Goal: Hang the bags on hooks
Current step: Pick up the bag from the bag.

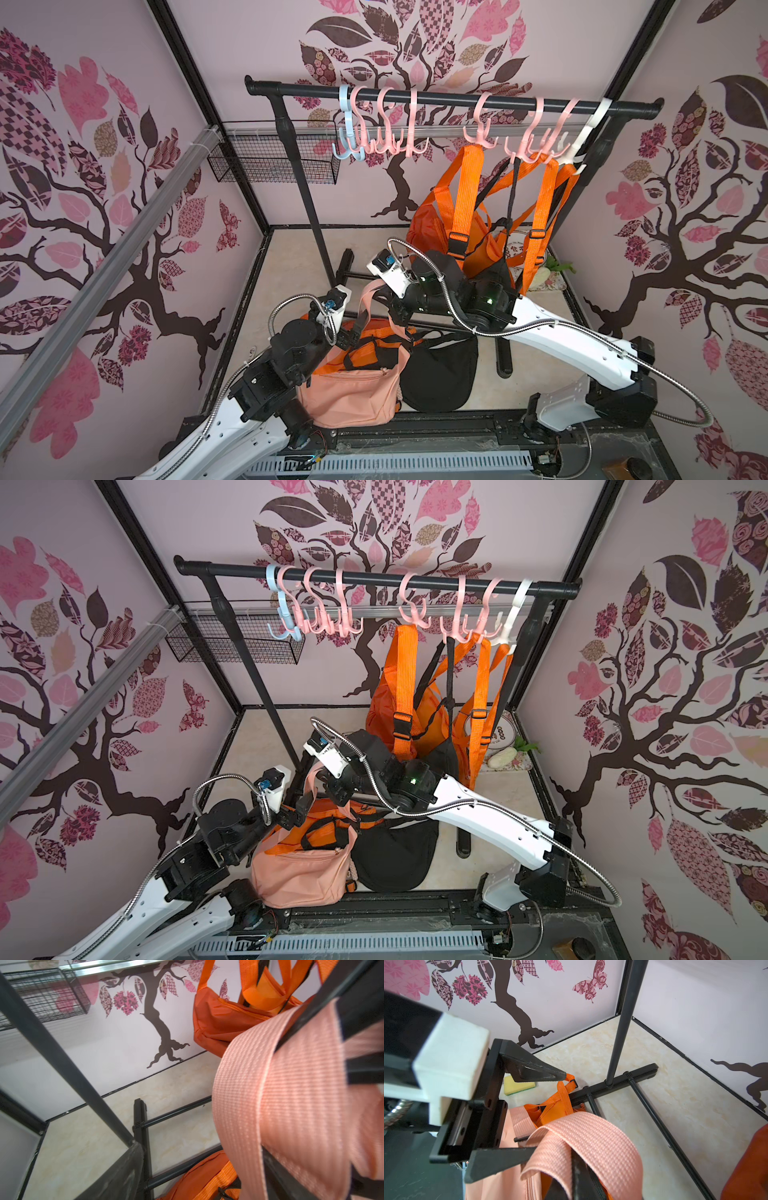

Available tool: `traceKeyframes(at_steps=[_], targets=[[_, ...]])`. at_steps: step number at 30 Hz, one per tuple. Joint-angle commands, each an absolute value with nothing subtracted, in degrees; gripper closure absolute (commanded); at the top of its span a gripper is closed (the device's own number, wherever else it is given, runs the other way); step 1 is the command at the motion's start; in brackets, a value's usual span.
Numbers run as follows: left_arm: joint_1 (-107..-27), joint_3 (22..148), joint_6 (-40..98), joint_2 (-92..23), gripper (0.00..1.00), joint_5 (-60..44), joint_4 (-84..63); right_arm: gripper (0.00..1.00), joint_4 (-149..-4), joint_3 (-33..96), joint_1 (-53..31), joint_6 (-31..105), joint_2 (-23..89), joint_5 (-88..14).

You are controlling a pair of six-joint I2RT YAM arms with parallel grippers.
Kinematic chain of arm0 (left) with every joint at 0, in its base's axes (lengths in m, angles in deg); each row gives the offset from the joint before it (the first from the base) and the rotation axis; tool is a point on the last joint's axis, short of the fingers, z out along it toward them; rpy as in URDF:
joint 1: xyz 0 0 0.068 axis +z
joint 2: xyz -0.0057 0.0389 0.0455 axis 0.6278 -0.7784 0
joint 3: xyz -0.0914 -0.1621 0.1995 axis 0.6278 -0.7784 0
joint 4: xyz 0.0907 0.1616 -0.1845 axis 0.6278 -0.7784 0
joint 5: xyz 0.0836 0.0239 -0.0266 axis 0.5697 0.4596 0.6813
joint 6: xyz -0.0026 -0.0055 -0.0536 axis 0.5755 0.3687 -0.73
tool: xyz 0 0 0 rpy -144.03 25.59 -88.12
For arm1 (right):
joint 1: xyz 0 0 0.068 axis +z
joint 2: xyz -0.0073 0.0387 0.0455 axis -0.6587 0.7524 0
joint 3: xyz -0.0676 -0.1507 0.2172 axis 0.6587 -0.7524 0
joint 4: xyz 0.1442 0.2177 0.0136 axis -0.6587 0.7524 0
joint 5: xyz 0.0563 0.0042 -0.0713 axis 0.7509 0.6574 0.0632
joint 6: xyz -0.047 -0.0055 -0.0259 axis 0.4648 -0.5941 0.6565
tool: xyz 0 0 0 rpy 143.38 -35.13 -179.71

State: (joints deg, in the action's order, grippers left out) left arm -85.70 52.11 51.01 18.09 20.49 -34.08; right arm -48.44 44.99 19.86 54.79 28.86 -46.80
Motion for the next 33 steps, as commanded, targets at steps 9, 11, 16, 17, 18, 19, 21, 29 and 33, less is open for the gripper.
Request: traceKeyframes(at_steps=[9, 11, 16, 17, 18, 19, 21, 29, 33], targets=[[-87.2, 58.8, 46.6, 23.2, 0.19, 7.8, -44.5, 1.00, -40.9, 50.0, 19.9, 54.8, 32.8, -49.5], [-87.2, 59.0, 46.7, 23.0, 0.19, 6.3, -45.7, 1.00, -40.3, 49.8, 19.9, 54.6, 33.1, -48.8], [-87.2, 58.6, 47.8, 21.0, 0.29, 3.8, -46.9, 1.00, -39.0, 48.8, 19.9, 54.2, 33.6, -45.4], [-87.3, 58.6, 47.8, 20.2, 0.36, 2.8, -47.3, 1.00, -38.9, 48.6, 19.9, 53.9, 33.7, -45.2], [-87.2, 58.8, 47.8, 19.4, 0.43, 1.8, -47.8, 1.00, -38.3, 48.5, 19.9, 53.9, 34.0, -44.9], [-87.3, 58.5, 47.6, 18.8, 0.49, 1.5, -47.8, 1.00, -37.9, 48.6, 19.9, 53.8, 34.2, -45.0], [-87.4, 58.0, 47.2, 17.6, 0.57, 1.6, -48.2, 1.00, -36.8, 48.4, 19.9, 53.3, 34.7, -45.3], [-88.2, 56.5, 43.7, 17.8, 0.68, 3.9, -46.0, 1.00, -37.7, 47.1, 19.9, 51.6, 34.2, -44.3], [-88.3, 56.3, 43.2, 14.6, 0.68, 4.0, -47.8, 1.00, -38.3, 46.8, 19.9, 50.7, 33.5, -43.5]])
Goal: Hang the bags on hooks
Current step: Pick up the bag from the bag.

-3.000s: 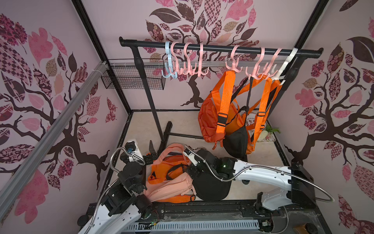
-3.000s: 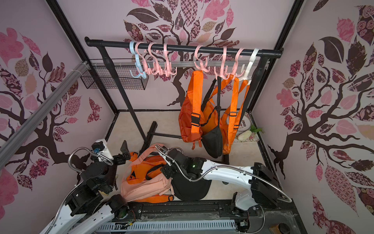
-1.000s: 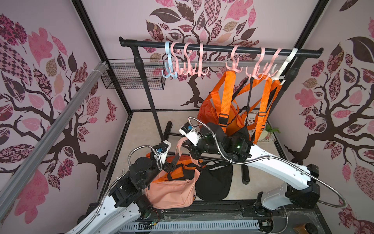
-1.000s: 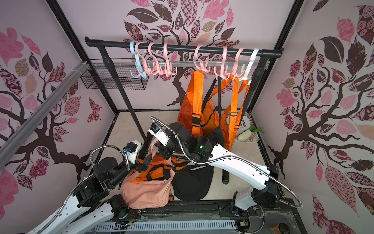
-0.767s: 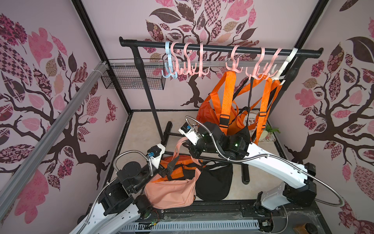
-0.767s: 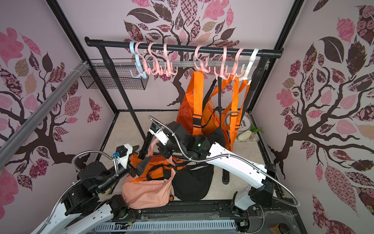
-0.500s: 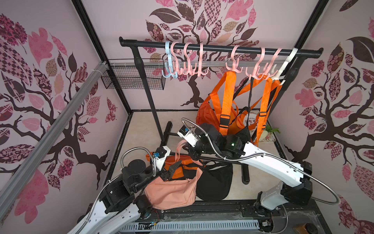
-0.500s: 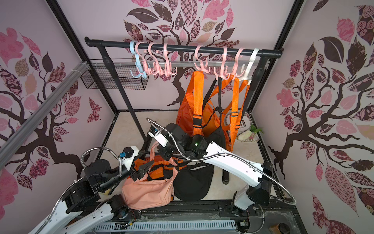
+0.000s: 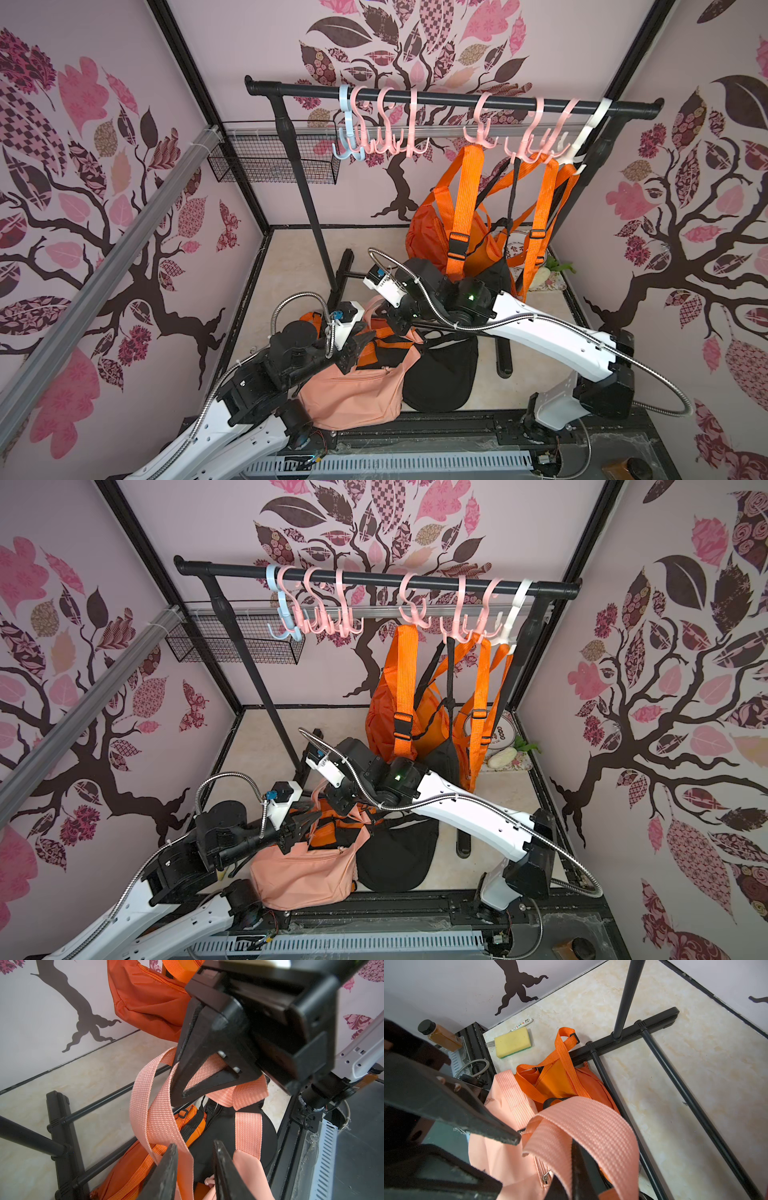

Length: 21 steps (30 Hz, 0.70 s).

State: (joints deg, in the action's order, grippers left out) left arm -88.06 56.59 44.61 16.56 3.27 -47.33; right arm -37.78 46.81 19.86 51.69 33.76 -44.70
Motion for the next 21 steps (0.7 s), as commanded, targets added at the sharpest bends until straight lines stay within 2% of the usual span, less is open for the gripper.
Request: traceKeyframes(at_steps=[1, 13, 16, 21], targets=[[-88.3, 56.5, 43.2, 13.9, 0.68, 3.9, -48.2, 1.00, -38.4, 46.8, 19.9, 50.5, 33.2, -43.4], [-88.4, 57.7, 42.0, 8.2, 0.68, 11.0, -51.6, 1.00, -38.1, 45.8, 19.9, 49.3, 30.6, -42.5], [-88.4, 57.9, 41.6, 8.1, 0.76, 12.8, -52.2, 1.00, -38.2, 45.6, 19.9, 49.2, 29.9, -42.7], [-88.4, 58.1, 41.9, 10.1, 1.00, 12.7, -52.3, 1.00, -37.8, 44.9, 19.9, 49.4, 28.6, -42.1]])
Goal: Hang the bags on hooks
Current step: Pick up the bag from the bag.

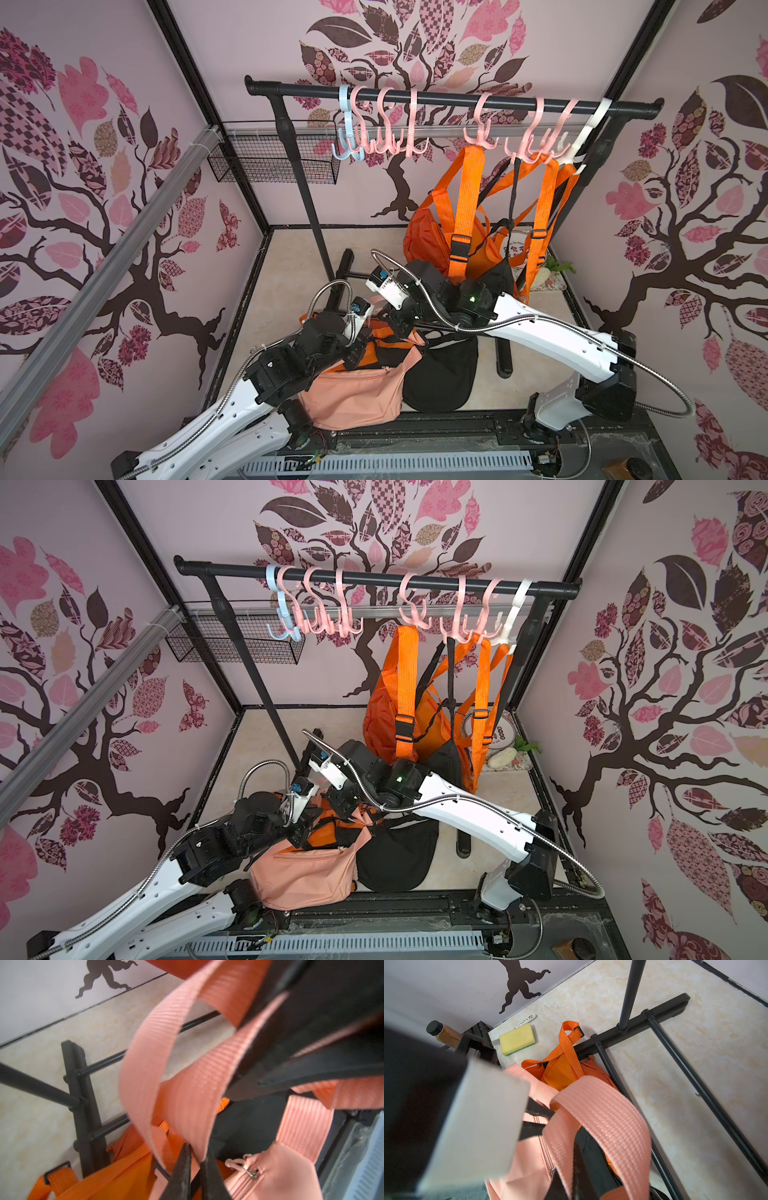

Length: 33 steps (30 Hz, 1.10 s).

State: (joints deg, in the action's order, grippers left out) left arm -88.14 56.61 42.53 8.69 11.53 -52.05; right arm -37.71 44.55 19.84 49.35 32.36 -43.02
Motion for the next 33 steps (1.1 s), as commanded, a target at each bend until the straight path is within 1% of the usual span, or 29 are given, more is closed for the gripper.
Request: traceKeyframes(at_steps=[1, 6, 10, 12, 13, 14, 15, 17, 21, 24, 28, 33], targets=[[-88.4, 58.4, 42.0, 10.8, 1.00, 12.5, -52.4, 1.00, -37.6, 44.4, 19.9, 49.6, 28.4, -41.9], [-88.4, 60.8, 40.8, 15.5, 1.00, 10.8, -53.2, 1.00, -39.8, 37.2, 19.8, 49.6, 26.6, -40.4], [-88.4, 63.1, 39.0, 15.3, 1.00, 7.3, -55.1, 0.99, -42.4, 32.6, 19.8, 49.2, 25.8, -37.4], [-88.4, 64.3, 38.4, 14.3, 1.00, 5.5, -56.4, 0.92, -43.5, 31.3, 19.9, 48.8, 25.1, -38.2], [-88.4, 64.8, 38.5, 13.7, 1.00, 4.7, -57.0, 0.91, -43.9, 31.0, 19.8, 48.8, 24.8, -38.2], [-88.4, 65.5, 38.6, 13.0, 1.00, 4.1, -57.8, 0.93, -44.3, 30.7, 19.8, 48.9, 24.5, -37.7], [-88.4, 66.0, 38.8, 12.2, 1.00, 3.5, -58.7, 1.00, -44.7, 30.4, 19.8, 48.9, 24.2, -36.7], [-88.4, 67.2, 39.4, 10.2, 1.00, 3.9, -60.9, 1.00, -44.5, 30.5, 19.8, 49.2, 23.9, -34.7], [-88.2, 69.1, 39.8, 6.1, 1.00, 9.0, -65.0, 1.00, -44.0, 30.1, 19.8, 50.6, 20.9, -31.6], [-86.3, 70.2, 39.6, 3.4, 1.00, 11.2, -66.7, 1.00, -43.0, 30.6, 19.8, 51.8, 18.5, -26.9], [-80.7, 71.9, 40.4, 1.7, 1.00, 5.1, -66.5, 1.00, -42.8, 30.3, 19.8, 53.0, 16.2, -18.2], [-80.4, 75.1, 40.3, 0.7, 1.00, -2.8, -64.3, 1.00, -45.2, 31.7, 19.8, 51.5, 14.9, -13.3]])
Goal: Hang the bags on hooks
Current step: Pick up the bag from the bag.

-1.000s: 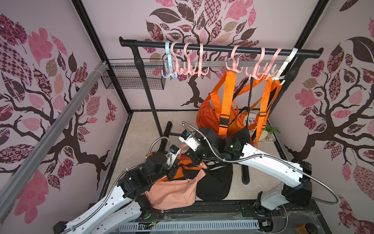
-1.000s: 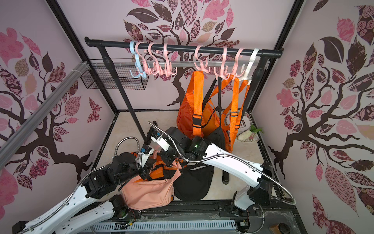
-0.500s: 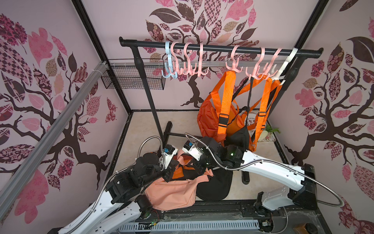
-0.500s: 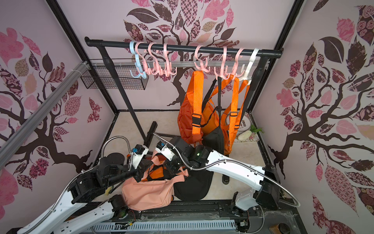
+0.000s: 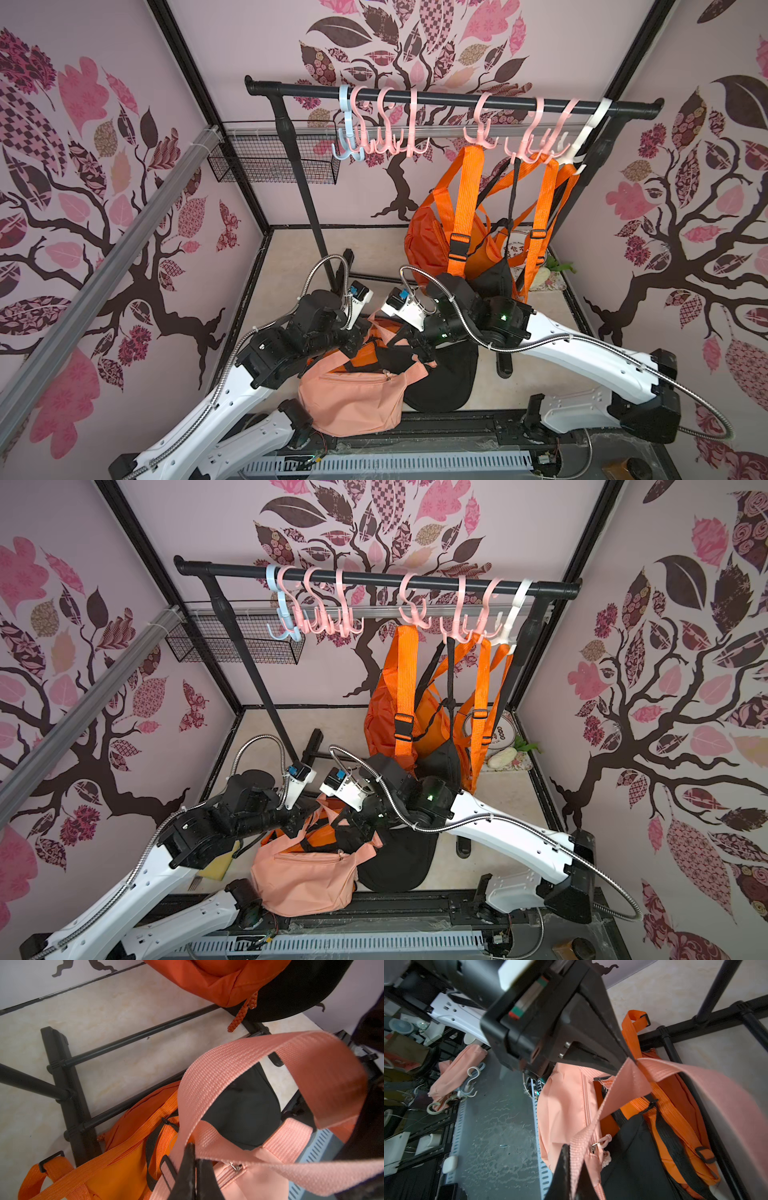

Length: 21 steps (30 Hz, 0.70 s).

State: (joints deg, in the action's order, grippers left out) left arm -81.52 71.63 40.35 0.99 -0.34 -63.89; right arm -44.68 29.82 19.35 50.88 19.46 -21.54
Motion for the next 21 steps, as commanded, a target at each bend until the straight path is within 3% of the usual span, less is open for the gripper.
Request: traceKeyframes(at_steps=[1, 9, 21], targets=[[-80.4, 75.6, 40.2, 0.9, 1.00, -4.4, -63.9, 1.00, -45.1, 32.5, 19.7, 51.2, 14.9, -14.3], [-80.4, 84.8, 39.8, 2.5, 1.00, -12.6, -65.3, 1.00, -45.3, 41.4, 15.4, 46.3, 11.3, -19.6], [-80.4, 108.6, 39.5, -6.9, 1.00, 1.9, -56.9, 1.00, -47.8, 66.5, 15.4, 49.1, 14.3, -34.3]])
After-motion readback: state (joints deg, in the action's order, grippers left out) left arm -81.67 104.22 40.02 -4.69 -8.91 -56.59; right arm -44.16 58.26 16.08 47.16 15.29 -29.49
